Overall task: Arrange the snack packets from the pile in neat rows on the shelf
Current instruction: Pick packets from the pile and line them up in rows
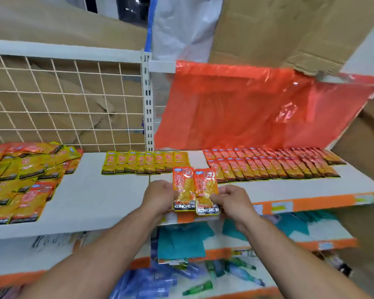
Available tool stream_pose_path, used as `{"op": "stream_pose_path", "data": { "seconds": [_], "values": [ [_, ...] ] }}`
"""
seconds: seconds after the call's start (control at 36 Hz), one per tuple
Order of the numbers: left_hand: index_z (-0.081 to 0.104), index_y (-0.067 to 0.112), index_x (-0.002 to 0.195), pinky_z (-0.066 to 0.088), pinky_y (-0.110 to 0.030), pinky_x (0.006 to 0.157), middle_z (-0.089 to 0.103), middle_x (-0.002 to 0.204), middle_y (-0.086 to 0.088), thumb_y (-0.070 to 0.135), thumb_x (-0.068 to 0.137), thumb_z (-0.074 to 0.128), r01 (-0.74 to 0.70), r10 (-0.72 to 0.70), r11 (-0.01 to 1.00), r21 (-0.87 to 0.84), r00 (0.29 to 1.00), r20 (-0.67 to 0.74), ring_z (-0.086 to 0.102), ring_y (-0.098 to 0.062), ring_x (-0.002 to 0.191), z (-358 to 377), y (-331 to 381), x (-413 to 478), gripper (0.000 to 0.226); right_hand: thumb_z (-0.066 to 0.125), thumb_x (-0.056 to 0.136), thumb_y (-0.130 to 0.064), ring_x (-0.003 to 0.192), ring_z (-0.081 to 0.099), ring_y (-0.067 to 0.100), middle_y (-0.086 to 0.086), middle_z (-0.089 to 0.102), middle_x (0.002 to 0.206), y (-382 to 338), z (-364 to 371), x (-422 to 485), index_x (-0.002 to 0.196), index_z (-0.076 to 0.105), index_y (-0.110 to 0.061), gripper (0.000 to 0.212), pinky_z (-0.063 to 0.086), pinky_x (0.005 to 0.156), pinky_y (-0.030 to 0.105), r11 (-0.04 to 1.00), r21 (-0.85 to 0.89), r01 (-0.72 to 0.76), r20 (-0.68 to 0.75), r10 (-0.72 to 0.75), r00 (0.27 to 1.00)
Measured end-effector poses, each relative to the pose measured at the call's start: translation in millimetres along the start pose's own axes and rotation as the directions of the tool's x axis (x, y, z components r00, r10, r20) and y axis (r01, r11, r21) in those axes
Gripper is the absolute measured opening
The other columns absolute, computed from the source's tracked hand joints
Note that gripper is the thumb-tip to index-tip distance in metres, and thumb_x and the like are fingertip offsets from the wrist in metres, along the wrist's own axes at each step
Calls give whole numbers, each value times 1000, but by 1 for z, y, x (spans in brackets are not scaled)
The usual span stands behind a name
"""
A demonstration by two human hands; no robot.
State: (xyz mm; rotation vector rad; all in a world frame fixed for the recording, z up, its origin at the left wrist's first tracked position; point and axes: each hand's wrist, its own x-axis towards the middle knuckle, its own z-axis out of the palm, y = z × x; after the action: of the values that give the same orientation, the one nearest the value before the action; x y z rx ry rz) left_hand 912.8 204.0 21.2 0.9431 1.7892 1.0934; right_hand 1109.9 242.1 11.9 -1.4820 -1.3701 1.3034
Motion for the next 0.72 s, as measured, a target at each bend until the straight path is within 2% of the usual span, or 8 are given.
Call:
{"op": "stream_pose_path", "data": {
  "seconds": [0.14,0.25,0.31,0.36,0.39,0.47,0.58,0.72],
  "values": [
    [59,13,65,46,-29,63,65,73,-5,7,80,71,14,-16,999,46,999,44,60,-20,68,62,12,-22,21,74,85,-8,47,40,11,0,49,58,24,-65,-11,72,58,-11,21,32,47,21,1000,7,-27,-68,27,997],
    [58,12,64,46,-24,48,64,71,-6,3,82,69,-13,9,999,38,995,97,58,-17,57,104,28,-27,23,73,85,-6,50,39,14,4,47,63,36,-106,-9,76,57,-9,19,34,50,25,998,46,-38,-123,44,991],
    [59,13,64,52,-30,51,68,74,-9,2,81,69,1,-3,1000,19,993,118,63,-21,60,123,34,-26,23,72,87,-6,53,42,15,9,47,68,42,-123,-7,79,57,-7,17,38,47,24,997,58,-48,-145,56,988],
    [60,13,59,60,-44,64,72,77,-12,5,76,72,16,-19,1000,19,988,156,69,-26,68,142,39,-22,22,71,88,-6,55,44,15,8,48,70,46,-138,-3,80,58,-6,16,40,42,20,995,77,-61,-168,73,983],
    [61,12,58,60,-48,64,72,79,-15,6,73,73,27,-27,1000,4,984,177,70,-27,68,152,42,-18,21,71,88,-7,56,45,15,7,50,69,48,-146,0,79,59,-6,15,40,42,20,994,89,-66,-178,81,981],
    [52,15,57,56,-38,56,62,68,-11,4,80,72,0,-4,1000,18,976,217,58,-20,56,182,53,-4,32,73,87,-9,59,49,14,4,56,70,50,-170,13,81,64,-6,11,42,51,26,995,73,-69,-212,83,974],
    [39,19,47,41,-33,60,40,50,2,3,80,71,-87,71,995,50,959,274,42,-20,55,227,63,29,50,73,87,-8,55,48,18,6,58,68,52,-205,33,86,66,-2,9,40,44,24,990,102,-96,-281,121,952],
    [48,15,58,34,-21,50,45,52,1,2,78,73,-168,138,984,52,921,364,45,-18,52,285,89,63,34,71,87,-3,46,53,5,-8,59,52,47,-250,69,75,63,-9,15,39,48,21,990,124,-65,-386,109,916]
  ]
}}
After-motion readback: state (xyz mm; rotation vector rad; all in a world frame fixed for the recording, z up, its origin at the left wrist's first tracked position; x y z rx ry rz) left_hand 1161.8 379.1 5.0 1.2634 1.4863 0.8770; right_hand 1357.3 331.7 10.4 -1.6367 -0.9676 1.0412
